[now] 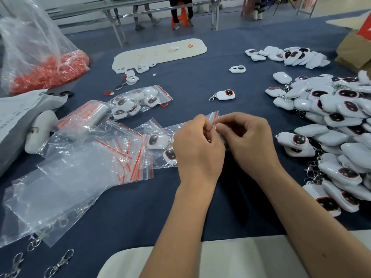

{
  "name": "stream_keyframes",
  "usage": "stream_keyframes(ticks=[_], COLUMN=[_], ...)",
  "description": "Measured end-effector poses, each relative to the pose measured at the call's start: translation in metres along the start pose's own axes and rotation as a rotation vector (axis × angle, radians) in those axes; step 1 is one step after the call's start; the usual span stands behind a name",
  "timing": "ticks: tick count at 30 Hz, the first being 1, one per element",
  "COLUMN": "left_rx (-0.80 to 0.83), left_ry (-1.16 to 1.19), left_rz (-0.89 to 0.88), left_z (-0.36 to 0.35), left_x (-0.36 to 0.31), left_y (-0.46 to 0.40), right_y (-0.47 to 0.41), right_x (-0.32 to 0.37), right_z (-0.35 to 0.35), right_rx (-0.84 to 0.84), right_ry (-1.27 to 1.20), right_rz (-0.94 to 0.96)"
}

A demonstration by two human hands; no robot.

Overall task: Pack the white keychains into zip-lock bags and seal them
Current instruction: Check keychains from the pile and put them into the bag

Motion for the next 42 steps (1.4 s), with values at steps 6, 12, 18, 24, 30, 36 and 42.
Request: stream_keyframes(ticks=[6,12,18,24,30,36,42], left_rx=[-0.064,-0.124,0.098,0.416,0.402,0.308,0.218], left_ry=[0.04,0.073,0.153,0.154,0.247,0.309,0.382], left_rz=[-0.117,-0.177,-0.121,-0.132,0.012,0.169,0.348], left_z=[0.008,0.012,-0.02,-0.059,-0.056,-0.052,-0.042], left_x=[-0.014,-0.019,-0.009,-0.015,0.0,0.017,0.034], left_y=[-0.002,-0.001,0.001,0.018,0.014,0.012,0.015], right_y=[0.004,0.007,0.023,0.009,0.007,0.005,0.0], right_x=[-0.001,0.002,0.016,-0.013,0.0,-0.013,-0.014], right_z=[-0.026,-0.029,0.064,0.046,0.027,0.036,0.015], right_rx=[0.255,0.255,-0.662,-0.424,-0.281,-0.374,-0.189], right_ry=[0.104,0.187,0.394,0.769,0.441,0.653,0.643], right_rz=[-0.027,0.003,0.016,-0.202,-0.08,-0.165,-0.108])
Point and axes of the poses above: each hand's wrist, its own y-axis away from the middle knuckle, its own z-axis out of the back of the hand, x = y × z, the point moved 10 cm from there along -y, towards the middle knuckle, and after that the axes turned 12 degrees about -z, right-handed, at the moved point
